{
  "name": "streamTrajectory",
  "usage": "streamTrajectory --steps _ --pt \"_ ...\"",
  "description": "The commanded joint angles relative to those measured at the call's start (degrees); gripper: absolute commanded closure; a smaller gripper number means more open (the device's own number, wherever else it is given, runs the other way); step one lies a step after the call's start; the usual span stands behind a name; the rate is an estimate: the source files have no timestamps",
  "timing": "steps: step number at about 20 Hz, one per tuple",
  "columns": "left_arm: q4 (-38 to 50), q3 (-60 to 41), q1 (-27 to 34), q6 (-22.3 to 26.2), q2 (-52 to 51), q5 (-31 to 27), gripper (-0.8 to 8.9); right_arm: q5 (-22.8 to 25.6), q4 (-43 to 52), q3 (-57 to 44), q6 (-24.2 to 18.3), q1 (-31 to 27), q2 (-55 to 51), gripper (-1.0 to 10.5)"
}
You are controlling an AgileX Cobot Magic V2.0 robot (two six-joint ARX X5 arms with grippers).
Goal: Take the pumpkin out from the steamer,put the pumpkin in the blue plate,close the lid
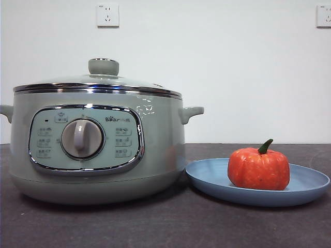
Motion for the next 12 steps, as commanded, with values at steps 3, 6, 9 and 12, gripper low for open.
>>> streamTrajectory --steps 3,6,9,12 --pt "0.24 -0.98 0.26 -0.55 -0.13 -0.15 8.17 0.24 0.33 0.0 0.31 0.04 0.04 9.5" --pt "0.24 -0.98 0.26 -0.55 -0.13 -0.13 8.17 1.9 1.88 -0.42 -10.54 -1.38 -2.36 9.5" --pt "0.24 -0.98 0.26 -0.55 -0.13 -0.15 8.17 -0.87 11.93 -4.9 -16.26 -9.7 -6.62 9.5" --pt "0.24 -0.98 0.26 -0.55 -0.13 -0.15 8.17 -8.2 19.89 -12.96 -16.2 -20.85 -12.74 9.5"
